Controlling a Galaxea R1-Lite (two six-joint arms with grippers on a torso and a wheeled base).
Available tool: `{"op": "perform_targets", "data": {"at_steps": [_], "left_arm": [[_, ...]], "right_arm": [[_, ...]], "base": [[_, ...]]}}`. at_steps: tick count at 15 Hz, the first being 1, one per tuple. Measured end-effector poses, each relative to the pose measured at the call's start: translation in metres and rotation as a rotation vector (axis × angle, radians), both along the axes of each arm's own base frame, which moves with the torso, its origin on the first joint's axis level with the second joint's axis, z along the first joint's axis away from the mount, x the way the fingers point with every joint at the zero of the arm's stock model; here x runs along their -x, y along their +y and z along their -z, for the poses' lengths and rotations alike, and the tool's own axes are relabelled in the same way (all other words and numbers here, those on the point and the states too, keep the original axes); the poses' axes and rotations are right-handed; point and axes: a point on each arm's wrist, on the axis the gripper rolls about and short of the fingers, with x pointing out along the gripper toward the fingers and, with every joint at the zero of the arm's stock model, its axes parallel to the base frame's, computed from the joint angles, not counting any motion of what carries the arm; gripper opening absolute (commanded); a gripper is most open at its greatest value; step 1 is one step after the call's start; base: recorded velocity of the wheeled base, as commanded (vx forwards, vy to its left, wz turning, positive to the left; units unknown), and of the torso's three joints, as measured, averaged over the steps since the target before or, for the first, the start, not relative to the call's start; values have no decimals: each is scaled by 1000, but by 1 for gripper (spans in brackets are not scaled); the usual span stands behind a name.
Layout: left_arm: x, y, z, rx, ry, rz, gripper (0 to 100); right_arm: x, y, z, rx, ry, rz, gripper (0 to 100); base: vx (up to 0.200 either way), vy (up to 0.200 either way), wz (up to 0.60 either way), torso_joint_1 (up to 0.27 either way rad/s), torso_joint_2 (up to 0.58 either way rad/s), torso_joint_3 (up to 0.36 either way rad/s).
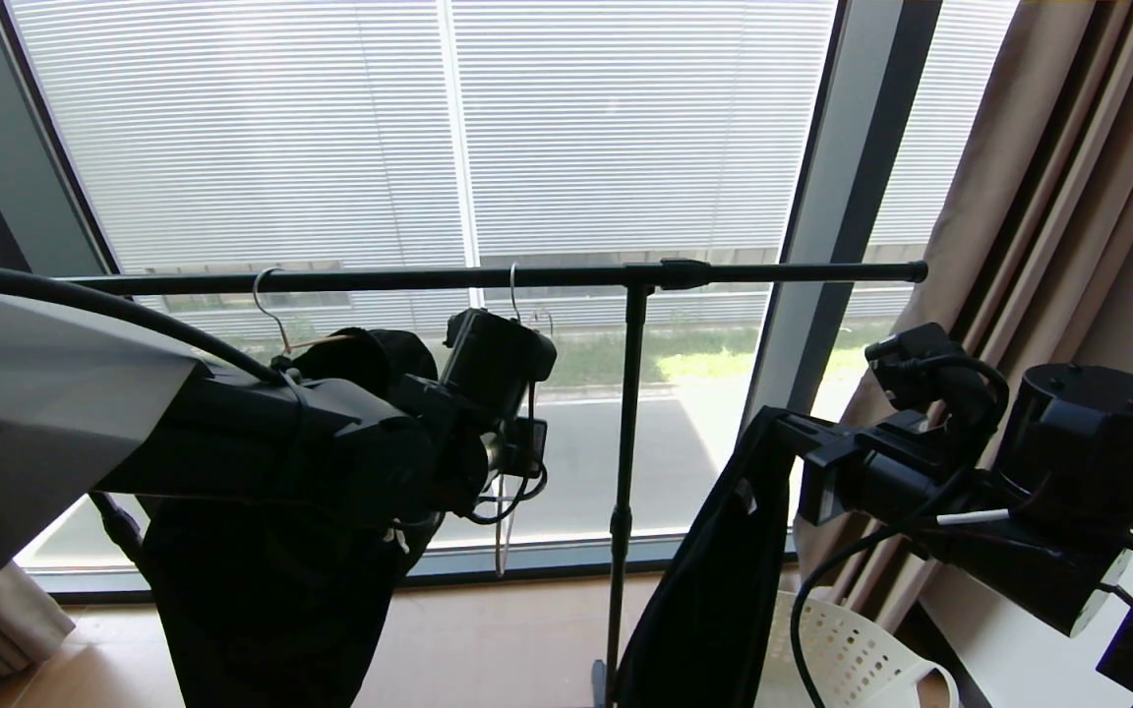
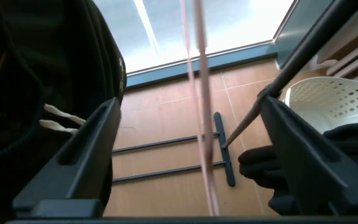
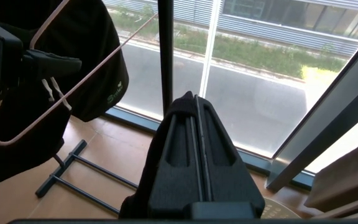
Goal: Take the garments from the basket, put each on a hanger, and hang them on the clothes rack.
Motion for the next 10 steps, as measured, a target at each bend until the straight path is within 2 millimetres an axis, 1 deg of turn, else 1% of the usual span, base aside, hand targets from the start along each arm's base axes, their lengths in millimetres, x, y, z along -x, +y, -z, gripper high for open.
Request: {"op": "perform_targets", "data": {"at_steps": [2, 7, 10], "left_arm": [[0, 4, 5, -10, 15, -9, 0], [-2, 8, 6, -10, 16, -21, 0], [-1, 14, -5, 6, -7, -29, 0]], "right_arm": [[0, 0, 0, 0, 0, 0, 0], [0, 0, 0, 0, 1, 1, 0], [0, 0, 0, 1, 1, 0, 0]], "base": [[0, 0, 0, 0, 0, 0], [0, 0, 0, 0, 0, 0], [0, 0, 0, 0, 0, 0]]}}
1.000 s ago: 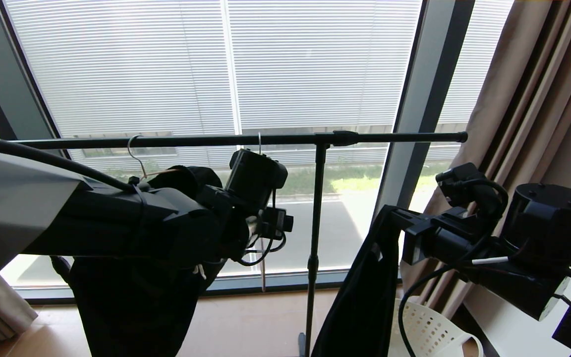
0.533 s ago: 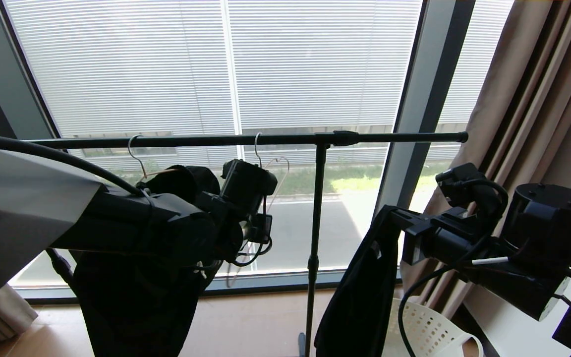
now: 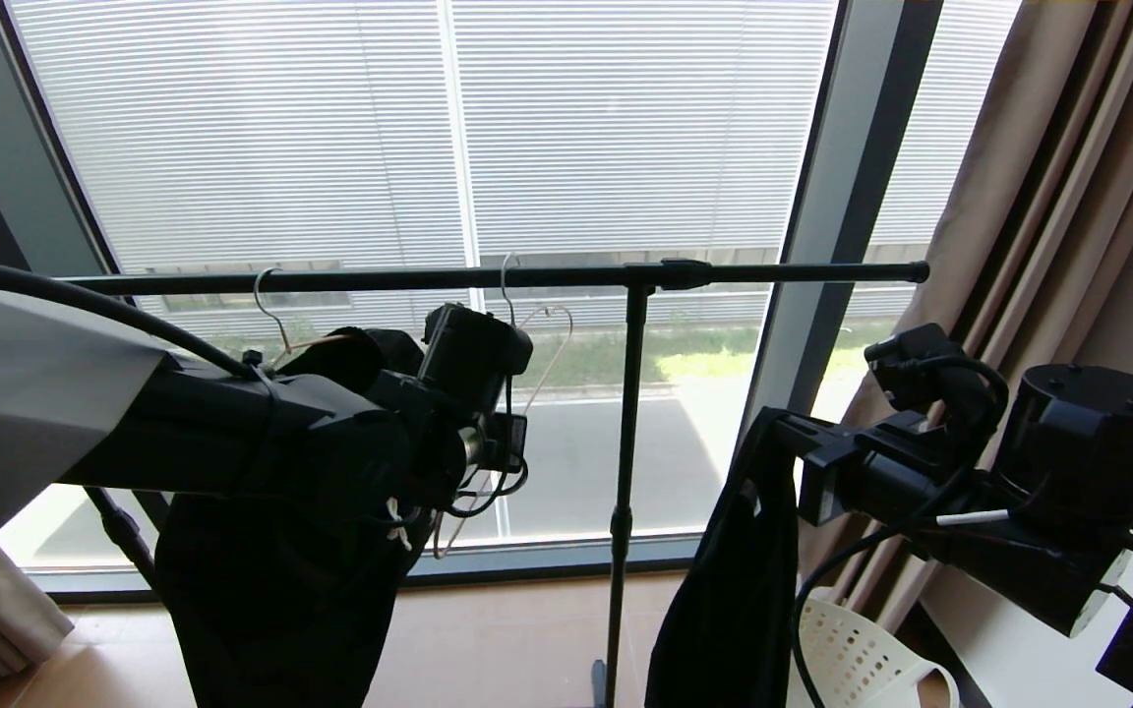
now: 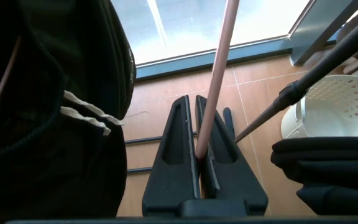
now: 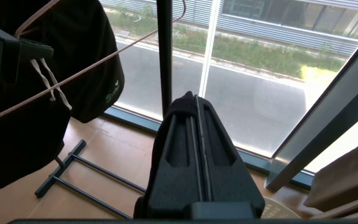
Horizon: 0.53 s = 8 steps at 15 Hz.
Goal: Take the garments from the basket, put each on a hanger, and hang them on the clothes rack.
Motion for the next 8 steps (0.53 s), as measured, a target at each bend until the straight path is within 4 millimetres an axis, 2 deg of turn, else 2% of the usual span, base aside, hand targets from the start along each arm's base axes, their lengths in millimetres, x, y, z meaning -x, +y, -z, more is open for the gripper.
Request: {"op": "perform_targets", "data": {"at_steps": [4, 8], "left_arm": [[16, 8, -26, 23, -48, 22, 0], [30, 14, -35, 33, -58, 32, 0]], "right_arm": [[0, 0, 1, 1, 2, 0, 0], [0, 0, 1, 1, 2, -1, 0]], "base": [[0, 0, 0, 0, 0, 0], [0, 0, 0, 0, 0, 0]]}}
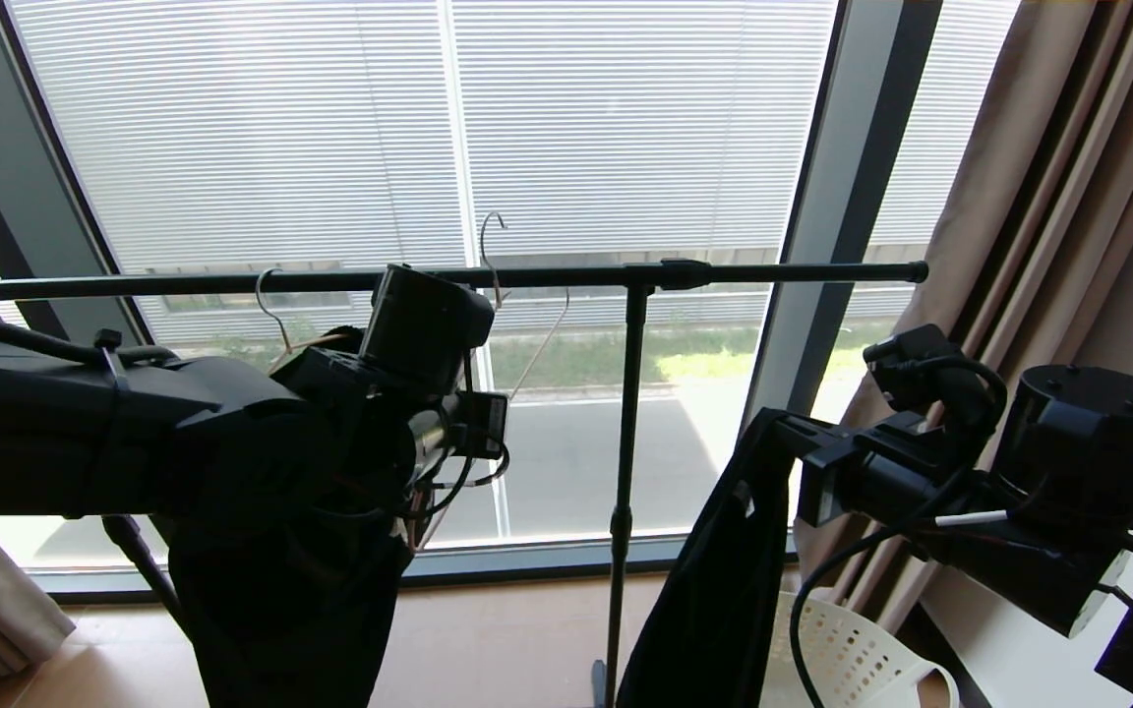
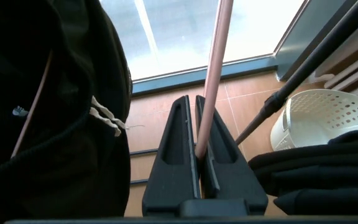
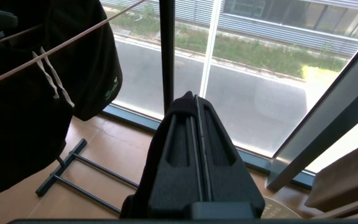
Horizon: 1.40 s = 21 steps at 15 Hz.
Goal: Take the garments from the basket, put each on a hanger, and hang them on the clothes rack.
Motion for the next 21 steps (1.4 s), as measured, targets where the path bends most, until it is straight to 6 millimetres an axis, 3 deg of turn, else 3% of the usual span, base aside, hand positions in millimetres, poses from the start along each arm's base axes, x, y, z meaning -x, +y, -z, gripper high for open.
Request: {"op": "perform_targets", "data": {"at_steps": [5, 11, 17, 21], "left_arm": [[39, 7, 4, -24, 33, 54, 0], [98, 38, 20, -51, 73, 112, 0], [163, 86, 45, -7, 74, 254, 0], [206, 120, 56, 70, 80, 538, 0]], "right_arm": [[-1, 0, 2, 4, 6, 2, 0], [-2, 1, 3, 7, 8, 2, 0], [6, 2, 7, 180, -41, 107, 0], [7, 6, 4, 322, -102, 174, 0]], "base": [[0, 0, 0, 0, 0, 0], [0, 0, 0, 0, 0, 0], [0, 0, 0, 0, 0, 0], [0, 0, 0, 0, 0, 0]]}}
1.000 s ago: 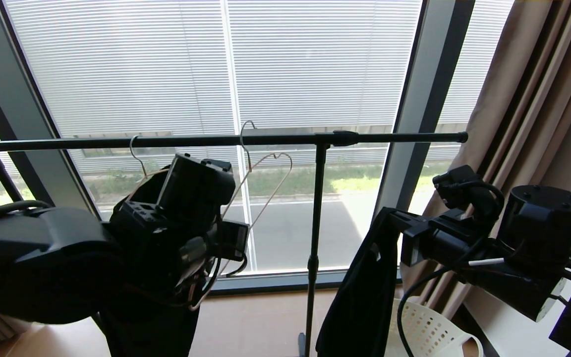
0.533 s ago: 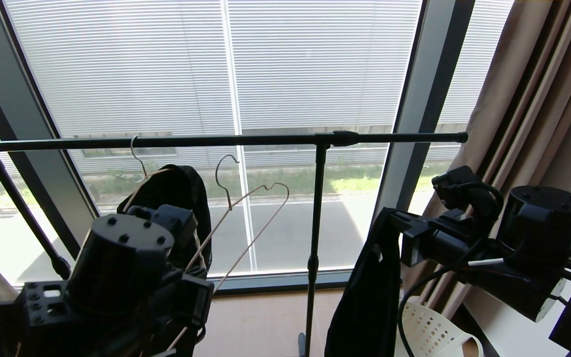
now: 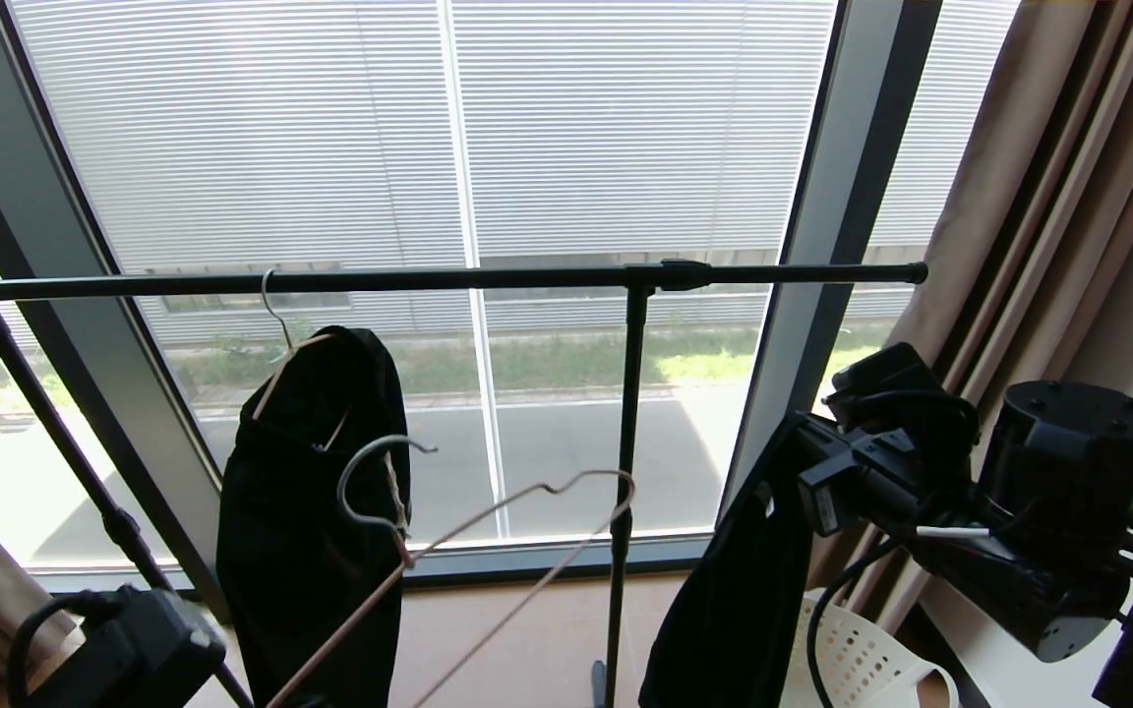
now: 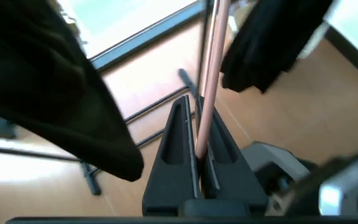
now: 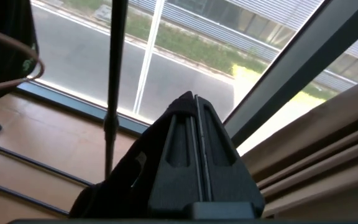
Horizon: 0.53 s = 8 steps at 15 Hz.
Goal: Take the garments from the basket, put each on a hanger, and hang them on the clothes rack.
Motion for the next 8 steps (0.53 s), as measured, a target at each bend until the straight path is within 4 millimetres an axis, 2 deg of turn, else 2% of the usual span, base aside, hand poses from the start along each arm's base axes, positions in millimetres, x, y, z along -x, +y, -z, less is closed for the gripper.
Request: {"op": "perform_targets", "data": {"at_steps": [2, 4, 8], "left_arm": [[11, 9, 4, 26, -5, 57, 0], [12, 9, 4, 41, -2, 82, 0], [-3, -6, -2, 79, -30, 97, 0]], "right_arm": [[-2, 1, -2, 34, -18, 17, 0], [-4, 2, -5, 36, -28, 39, 0], [-5, 9, -5, 41, -33, 23, 0]], "base": [[0, 0, 0, 0, 0, 0], [0, 0, 0, 0, 0, 0], [0, 0, 0, 0, 0, 0]]}}
